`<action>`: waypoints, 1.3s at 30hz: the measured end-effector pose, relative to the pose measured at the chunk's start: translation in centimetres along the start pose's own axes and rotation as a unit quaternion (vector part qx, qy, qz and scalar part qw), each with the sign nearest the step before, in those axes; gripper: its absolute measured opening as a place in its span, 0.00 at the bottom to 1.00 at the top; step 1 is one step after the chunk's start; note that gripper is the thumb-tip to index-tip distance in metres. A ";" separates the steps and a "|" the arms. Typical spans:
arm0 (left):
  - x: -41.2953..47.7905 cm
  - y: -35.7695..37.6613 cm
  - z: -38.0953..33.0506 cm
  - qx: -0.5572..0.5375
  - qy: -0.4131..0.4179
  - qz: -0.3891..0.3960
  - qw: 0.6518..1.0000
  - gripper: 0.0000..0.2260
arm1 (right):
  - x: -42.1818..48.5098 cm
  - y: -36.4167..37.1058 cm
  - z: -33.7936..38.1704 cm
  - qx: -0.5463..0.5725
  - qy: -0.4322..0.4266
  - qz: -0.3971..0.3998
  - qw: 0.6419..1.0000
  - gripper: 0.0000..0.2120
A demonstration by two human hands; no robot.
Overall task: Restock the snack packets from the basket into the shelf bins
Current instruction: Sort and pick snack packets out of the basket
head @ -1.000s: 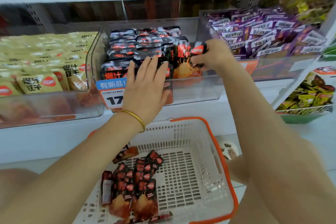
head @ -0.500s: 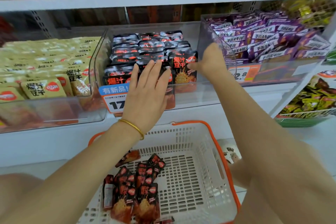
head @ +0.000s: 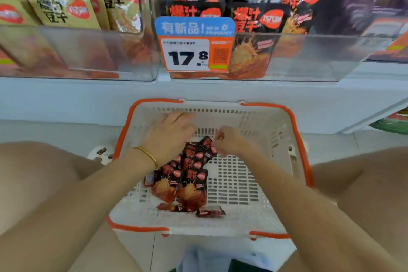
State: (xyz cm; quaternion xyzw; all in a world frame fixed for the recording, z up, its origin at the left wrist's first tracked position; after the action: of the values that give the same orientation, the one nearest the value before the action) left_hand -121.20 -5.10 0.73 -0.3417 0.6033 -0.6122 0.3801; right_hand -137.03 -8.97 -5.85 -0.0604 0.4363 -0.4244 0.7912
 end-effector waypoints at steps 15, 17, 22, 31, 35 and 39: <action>0.8 6.8 4.1 -0.092 -0.148 0.165 0.971 0.15 | 9.2 14.9 -7.3 -0.289 0.075 0.143 0.944 0.10; 0.8 6.7 3.6 -0.095 -0.143 0.166 0.971 0.15 | 9.1 14.6 -7.7 -0.284 0.054 0.147 0.946 0.14; 0.1 6.6 2.5 -0.122 -0.133 0.197 0.964 0.13 | 7.0 10.9 -7.5 -0.273 -0.023 0.137 0.952 0.10; 0.3 4.1 0.3 -0.219 -0.138 0.234 0.937 0.17 | 1.9 2.7 -3.2 -0.236 -0.143 0.059 0.959 0.12; 2.3 -0.1 -2.9 -0.318 -0.139 0.213 0.913 0.20 | -3.8 -4.6 1.0 -0.152 -0.209 0.019 0.966 0.09; 5.3 -6.9 -5.7 -0.342 -0.118 0.068 0.930 0.11 | -11.1 -11.8 2.8 -0.002 -0.242 -0.072 0.968 0.08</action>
State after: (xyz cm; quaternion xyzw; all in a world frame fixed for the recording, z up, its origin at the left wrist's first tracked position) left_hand -129.03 -7.12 7.23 -0.4790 0.7484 -0.2971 0.3496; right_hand -145.12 -9.11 8.48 -0.1939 0.2269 -0.4523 0.8405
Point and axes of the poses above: each hand's wrist, its own x-axis towards the middle knuckle, its own y-axis out of the palm, z = x × y, the point moved 4 cm from there along x, towards the middle knuckle, and after that the axes turned 4 degrees about z, right-handed, at the moved point
